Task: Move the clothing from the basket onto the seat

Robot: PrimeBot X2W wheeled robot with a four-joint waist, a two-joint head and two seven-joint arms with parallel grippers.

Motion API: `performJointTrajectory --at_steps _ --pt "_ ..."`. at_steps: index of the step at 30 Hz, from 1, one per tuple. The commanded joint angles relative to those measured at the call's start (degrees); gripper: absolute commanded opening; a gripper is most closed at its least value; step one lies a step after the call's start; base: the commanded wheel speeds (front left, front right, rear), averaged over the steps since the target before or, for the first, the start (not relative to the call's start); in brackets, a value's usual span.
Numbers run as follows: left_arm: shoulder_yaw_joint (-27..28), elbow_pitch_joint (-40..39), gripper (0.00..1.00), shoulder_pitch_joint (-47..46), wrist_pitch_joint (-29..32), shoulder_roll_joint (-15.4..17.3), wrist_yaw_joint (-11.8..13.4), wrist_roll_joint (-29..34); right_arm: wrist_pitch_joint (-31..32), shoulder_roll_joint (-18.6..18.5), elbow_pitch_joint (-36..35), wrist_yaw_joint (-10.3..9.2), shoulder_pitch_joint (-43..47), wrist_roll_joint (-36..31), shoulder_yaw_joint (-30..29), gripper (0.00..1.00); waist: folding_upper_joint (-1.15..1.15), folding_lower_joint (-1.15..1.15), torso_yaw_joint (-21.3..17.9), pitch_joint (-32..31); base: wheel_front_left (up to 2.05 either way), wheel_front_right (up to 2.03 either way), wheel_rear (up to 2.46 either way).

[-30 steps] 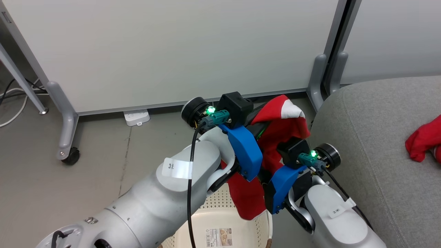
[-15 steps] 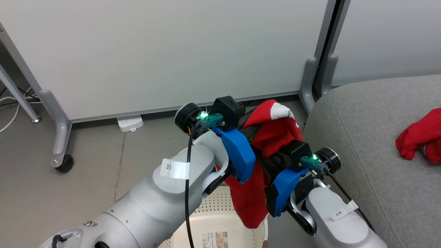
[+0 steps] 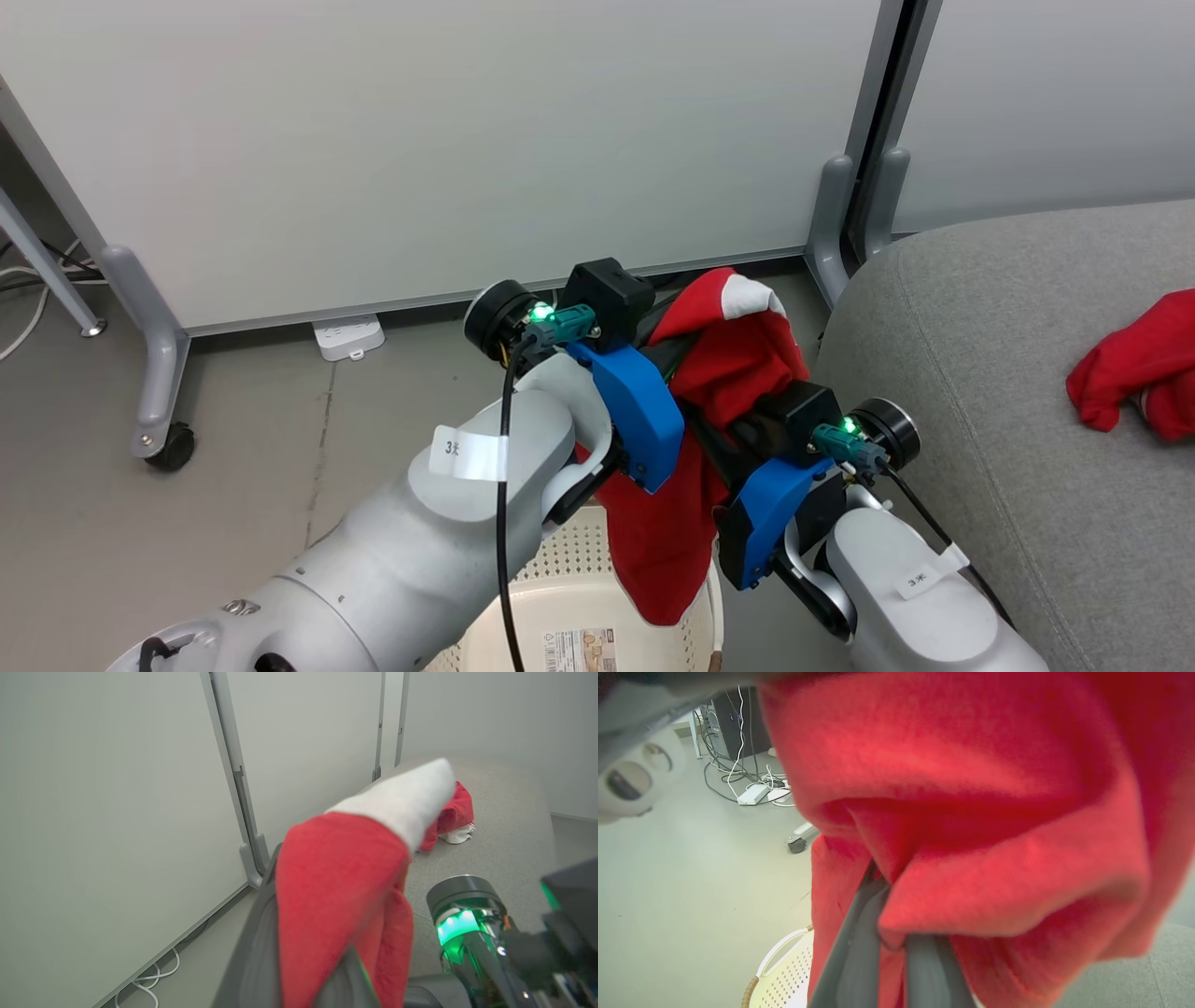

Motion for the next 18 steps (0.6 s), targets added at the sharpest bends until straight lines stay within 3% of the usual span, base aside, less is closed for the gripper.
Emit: performJointTrajectory --at_steps 1,15,16,17,18 --pt "0.46 0.02 0.00 -0.21 -0.29 -0.03 -0.07 0.39 0.05 -0.42 -0.35 0.01 0.18 0.20 0.11 0.00 0.00 0.00 -0.01 0.08 0.00 0.00 0.00" --pt "2.17 -0.48 0.00 -0.64 -0.29 0.21 -0.07 1.21 0.80 -0.75 -0.60 0.01 0.63 0.50 -0.28 0.00 0.00 0.00 -0.08 0.73 0.00 0.00 0.00" --pt "2.67 -0.50 0.70 -0.61 -0.29 0.32 -0.07 1.50 0.81 -0.74 -0.65 0.01 0.64 0.50 -0.34 0.00 0.00 0.00 -0.13 0.80 0.00 0.00 0.00" --pt "2.98 -0.59 1.00 -0.33 -0.29 0.49 -0.07 1.76 0.78 -0.76 -0.71 0.01 0.62 0.44 -0.43 0.00 0.00 0.00 -0.19 0.86 0.00 0.00 0.00" --pt "3.45 -0.76 1.00 0.07 -0.29 0.72 -0.07 2.11 0.67 -0.76 -0.84 0.01 0.59 0.35 -0.58 0.00 0.00 0.00 -0.29 0.92 0.00 0.00 0.00"
